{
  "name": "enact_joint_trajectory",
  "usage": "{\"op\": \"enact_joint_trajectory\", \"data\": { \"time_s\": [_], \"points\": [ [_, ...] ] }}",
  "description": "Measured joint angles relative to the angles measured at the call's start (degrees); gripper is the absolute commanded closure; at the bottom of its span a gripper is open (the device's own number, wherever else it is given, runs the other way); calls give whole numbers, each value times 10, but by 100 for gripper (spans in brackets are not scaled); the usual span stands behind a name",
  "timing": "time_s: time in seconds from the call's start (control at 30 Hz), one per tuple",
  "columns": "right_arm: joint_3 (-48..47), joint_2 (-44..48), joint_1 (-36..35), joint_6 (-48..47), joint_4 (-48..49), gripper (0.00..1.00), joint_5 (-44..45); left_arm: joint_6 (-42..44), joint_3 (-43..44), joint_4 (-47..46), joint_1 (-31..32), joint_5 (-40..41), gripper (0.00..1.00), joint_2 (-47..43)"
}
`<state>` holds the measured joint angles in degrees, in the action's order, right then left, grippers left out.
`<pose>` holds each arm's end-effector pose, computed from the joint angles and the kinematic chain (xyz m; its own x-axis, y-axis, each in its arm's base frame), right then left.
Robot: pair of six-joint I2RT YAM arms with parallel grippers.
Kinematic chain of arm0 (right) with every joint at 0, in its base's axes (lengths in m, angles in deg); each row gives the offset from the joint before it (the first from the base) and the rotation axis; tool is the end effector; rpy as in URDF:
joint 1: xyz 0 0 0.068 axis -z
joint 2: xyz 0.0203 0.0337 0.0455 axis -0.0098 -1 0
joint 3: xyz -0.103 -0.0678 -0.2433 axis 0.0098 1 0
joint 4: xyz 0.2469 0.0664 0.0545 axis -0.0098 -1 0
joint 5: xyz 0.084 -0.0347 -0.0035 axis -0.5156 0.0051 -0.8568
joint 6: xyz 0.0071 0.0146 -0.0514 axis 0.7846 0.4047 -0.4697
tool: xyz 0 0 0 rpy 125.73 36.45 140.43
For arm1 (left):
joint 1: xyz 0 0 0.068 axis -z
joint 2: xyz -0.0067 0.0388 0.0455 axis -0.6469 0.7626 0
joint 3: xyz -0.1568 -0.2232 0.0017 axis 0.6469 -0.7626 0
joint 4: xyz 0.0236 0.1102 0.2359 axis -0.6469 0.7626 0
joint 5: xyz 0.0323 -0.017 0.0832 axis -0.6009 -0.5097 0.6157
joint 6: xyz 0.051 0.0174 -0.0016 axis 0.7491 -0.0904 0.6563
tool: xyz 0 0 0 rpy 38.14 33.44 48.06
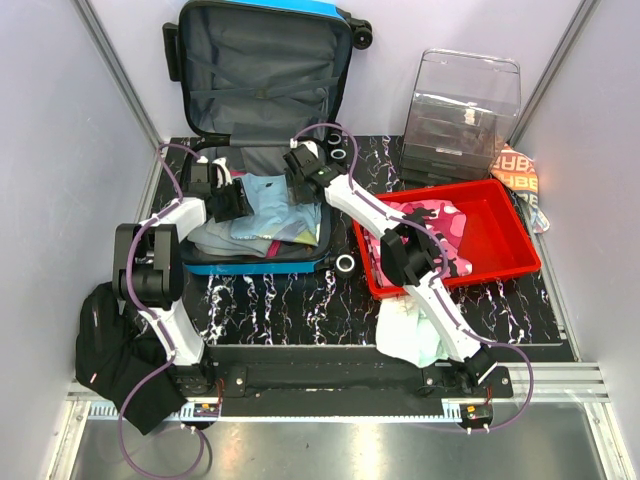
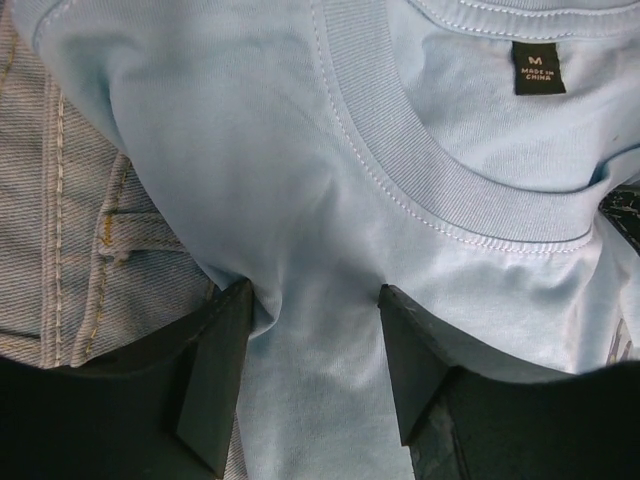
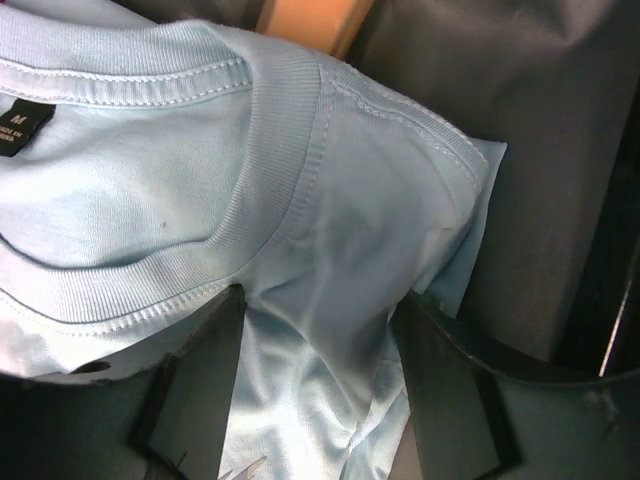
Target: Open, take out, and arrange the luggage
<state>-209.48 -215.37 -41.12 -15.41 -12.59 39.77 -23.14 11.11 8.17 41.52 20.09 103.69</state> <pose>0.4355 0.3603 0.1992 -0.7046 -0.2035 -0.6798 -0.2886 0.9574 0.0125 0.3870 -0.0165 0.1881 -0.7711 -0.2415 -0.5892 -0.0309 0.9384 -0.3442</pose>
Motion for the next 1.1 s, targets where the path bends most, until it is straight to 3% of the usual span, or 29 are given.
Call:
{"op": "enact_joint_trajectory", "data": {
  "time_s": [0.1,0.23,0.5,0.8,1.1],
  "points": [
    [-3,-1,-1,-1,-5,30,4,-2,1,-1,0,0,43,1],
    [21,9,-20,-23,12,25,80,-2,1,-2,0,0,43,2],
    [282,144,-58,-18,170,27,179,-23,-9,-22,2,-5,43,2],
    [253,142,-59,-19,150,30,231,-38,-29,-48,4,-9,43,-5],
    [264,142,-62,10,137,40,244,-42,-29,-52,4,-13,44,-5]
  ]
}}
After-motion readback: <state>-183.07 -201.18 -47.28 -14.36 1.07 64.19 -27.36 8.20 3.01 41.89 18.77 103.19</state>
